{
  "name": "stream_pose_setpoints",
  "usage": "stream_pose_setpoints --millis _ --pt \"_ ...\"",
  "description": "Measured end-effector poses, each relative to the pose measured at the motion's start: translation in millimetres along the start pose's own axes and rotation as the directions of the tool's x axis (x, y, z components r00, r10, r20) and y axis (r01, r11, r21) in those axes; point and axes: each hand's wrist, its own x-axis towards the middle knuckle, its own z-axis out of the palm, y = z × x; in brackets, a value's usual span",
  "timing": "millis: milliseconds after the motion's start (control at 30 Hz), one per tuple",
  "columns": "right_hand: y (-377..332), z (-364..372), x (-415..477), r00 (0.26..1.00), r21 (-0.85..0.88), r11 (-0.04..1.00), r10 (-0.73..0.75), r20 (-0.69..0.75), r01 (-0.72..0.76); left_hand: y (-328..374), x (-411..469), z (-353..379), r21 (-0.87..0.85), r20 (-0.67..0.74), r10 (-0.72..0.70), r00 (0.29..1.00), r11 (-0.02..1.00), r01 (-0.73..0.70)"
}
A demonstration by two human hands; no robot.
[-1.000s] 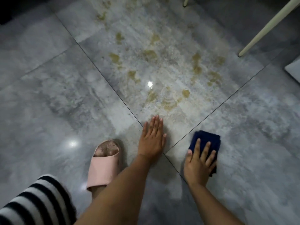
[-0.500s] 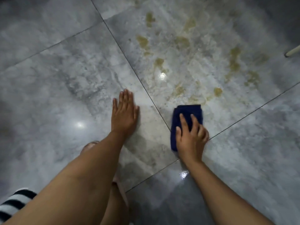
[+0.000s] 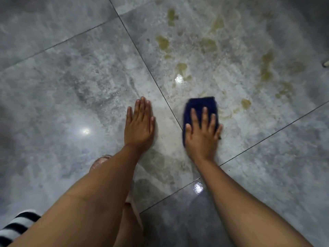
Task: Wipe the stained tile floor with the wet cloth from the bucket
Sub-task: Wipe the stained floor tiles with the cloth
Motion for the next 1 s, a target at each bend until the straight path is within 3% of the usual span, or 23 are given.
stream_pose_setpoints --millis 67,133,233,367,467,567,700,833,933,1000 --pt "13.8 1.3 -28.0 0.991 0.031 0.990 0.134 0.004 -0.134 -1.2 -4.6 1.6 0.001 0.019 -0.003 1.000 1.000 0.003" --pt "4.1 5.1 -68.8 0.985 0.026 0.985 0.169 0.030 -0.170 -0.4 -6.2 3.0 0.000 0.030 -0.011 0.999 1.000 0.011" --pt "-21.5 8.6 -87.9 0.998 0.018 0.999 0.031 0.061 -0.032 3.8 -6.2 1.9 -0.025 0.055 -0.035 0.998 0.999 0.036" --pt "-25.4 2.3 -12.0 0.992 -0.002 0.995 -0.104 0.073 0.104 11.3 -11.3 -0.5 0.013 0.052 0.045 0.998 0.999 -0.045" --pt "8.3 -7.4 32.5 0.998 -0.005 0.998 0.065 0.028 -0.065 35.2 2.5 2.9 -0.014 0.033 0.094 0.995 0.996 -0.093" --pt "33.9 -9.2 14.9 0.987 0.019 0.987 0.159 -0.023 -0.158 60.7 19.4 5.9 -0.047 0.044 0.168 0.985 0.985 -0.166" --pt "24.8 -5.4 -26.3 0.998 -0.047 0.999 -0.003 0.065 0.006 74.9 13.7 15.5 -0.031 0.113 0.184 0.976 0.983 -0.182" --pt "31.4 -21.7 48.0 0.989 -0.035 0.990 -0.132 0.074 0.135 80.9 18.2 17.9 -0.010 0.069 0.220 0.973 0.975 -0.220" --pt "60.0 -34.6 100.6 0.999 -0.034 0.999 0.041 0.018 -0.040 86.7 30.4 18.6 -0.013 0.032 0.238 0.971 0.971 -0.237" --pt "83.3 -30.8 90.5 0.981 0.017 0.981 0.195 -0.009 -0.194 85.2 28.7 20.8 -0.007 0.043 0.229 0.973 0.974 -0.228"
